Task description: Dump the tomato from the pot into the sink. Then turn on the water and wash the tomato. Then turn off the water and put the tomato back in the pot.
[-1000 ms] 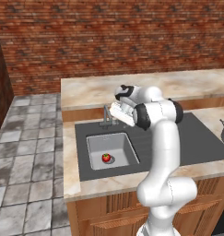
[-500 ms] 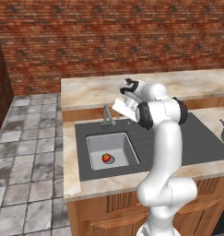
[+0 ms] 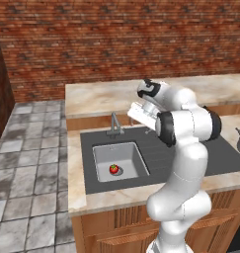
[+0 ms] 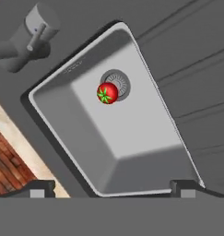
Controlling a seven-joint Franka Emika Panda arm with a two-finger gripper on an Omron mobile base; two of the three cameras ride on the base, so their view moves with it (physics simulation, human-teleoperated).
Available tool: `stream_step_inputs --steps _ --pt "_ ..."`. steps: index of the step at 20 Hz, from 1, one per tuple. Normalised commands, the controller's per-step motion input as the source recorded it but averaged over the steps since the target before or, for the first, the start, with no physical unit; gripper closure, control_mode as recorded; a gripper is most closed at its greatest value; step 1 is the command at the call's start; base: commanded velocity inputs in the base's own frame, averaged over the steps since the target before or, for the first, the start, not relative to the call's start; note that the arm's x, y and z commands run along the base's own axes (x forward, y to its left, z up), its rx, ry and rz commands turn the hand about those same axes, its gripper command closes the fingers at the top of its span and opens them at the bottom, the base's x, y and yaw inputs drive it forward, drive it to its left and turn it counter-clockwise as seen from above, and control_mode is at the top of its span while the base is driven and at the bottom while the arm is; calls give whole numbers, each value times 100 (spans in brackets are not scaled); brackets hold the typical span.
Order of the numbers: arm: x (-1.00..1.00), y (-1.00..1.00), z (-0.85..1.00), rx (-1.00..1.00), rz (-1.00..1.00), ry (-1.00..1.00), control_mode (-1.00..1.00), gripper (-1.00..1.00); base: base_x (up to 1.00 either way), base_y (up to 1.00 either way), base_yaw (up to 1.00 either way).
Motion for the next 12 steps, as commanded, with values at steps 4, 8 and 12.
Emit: stream_step_inputs --steps 4,8,12 --pt "-100 0 1 -1 0 -4 -100 -100 0 0 0" --pt "-99 0 0 -2 0 -4 -100 -100 0 0 0" --pt "-70 8 4 -1 2 -7 -100 -100 0 0 0"
